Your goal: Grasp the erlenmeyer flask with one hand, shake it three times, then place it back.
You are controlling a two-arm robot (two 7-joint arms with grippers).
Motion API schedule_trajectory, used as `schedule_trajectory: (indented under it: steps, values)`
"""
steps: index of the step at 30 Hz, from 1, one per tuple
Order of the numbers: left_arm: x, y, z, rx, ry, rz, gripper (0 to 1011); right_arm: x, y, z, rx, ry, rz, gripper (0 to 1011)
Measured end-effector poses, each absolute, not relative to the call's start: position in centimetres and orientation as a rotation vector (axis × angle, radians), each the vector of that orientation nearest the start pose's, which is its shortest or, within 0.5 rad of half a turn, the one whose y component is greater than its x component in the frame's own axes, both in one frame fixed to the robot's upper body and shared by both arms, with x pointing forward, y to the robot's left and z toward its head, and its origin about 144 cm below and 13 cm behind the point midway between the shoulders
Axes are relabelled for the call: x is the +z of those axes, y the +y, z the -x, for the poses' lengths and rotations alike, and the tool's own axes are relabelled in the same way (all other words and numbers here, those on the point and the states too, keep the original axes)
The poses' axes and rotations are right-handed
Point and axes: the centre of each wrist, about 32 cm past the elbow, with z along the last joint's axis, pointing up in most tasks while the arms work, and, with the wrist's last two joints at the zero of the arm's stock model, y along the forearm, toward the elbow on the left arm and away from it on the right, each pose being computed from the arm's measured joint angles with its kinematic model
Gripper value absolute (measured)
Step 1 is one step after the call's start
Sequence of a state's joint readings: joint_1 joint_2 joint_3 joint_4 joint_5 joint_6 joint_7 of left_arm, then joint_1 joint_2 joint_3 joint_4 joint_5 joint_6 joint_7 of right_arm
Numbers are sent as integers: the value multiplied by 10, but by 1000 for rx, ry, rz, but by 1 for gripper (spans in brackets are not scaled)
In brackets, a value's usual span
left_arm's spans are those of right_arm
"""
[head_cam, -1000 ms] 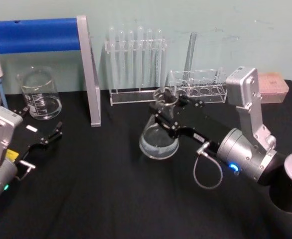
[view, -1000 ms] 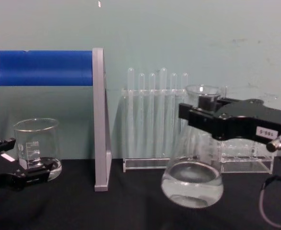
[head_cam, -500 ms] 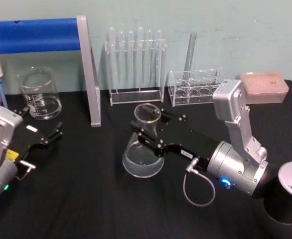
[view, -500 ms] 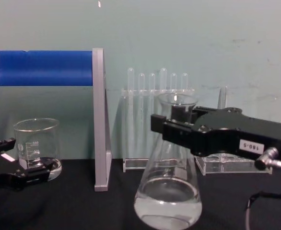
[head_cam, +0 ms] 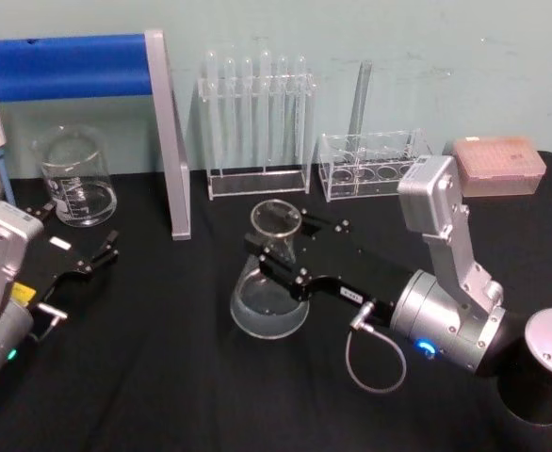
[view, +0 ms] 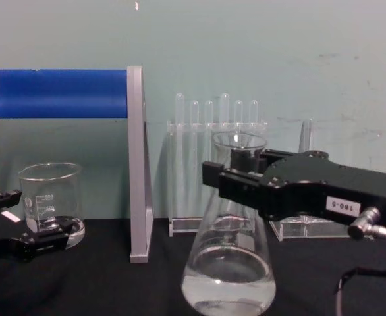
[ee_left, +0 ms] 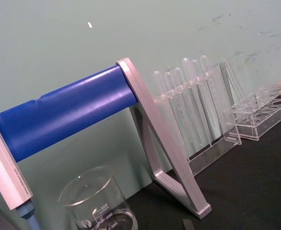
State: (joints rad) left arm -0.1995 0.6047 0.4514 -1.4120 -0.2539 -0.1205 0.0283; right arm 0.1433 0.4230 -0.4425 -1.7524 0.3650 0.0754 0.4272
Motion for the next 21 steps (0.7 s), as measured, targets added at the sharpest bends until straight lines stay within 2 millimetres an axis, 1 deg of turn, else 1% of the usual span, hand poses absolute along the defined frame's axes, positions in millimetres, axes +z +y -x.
schedule_trajectory:
  steps: [11,21]
  values:
    - [1140,310,-489,1248,-285,-304,1001,1208,-213,-476,-777,-109,32,453]
    - [1140,310,-489,1248,-285,-304,1001,1211,-237,-493,-913,-120,30,453]
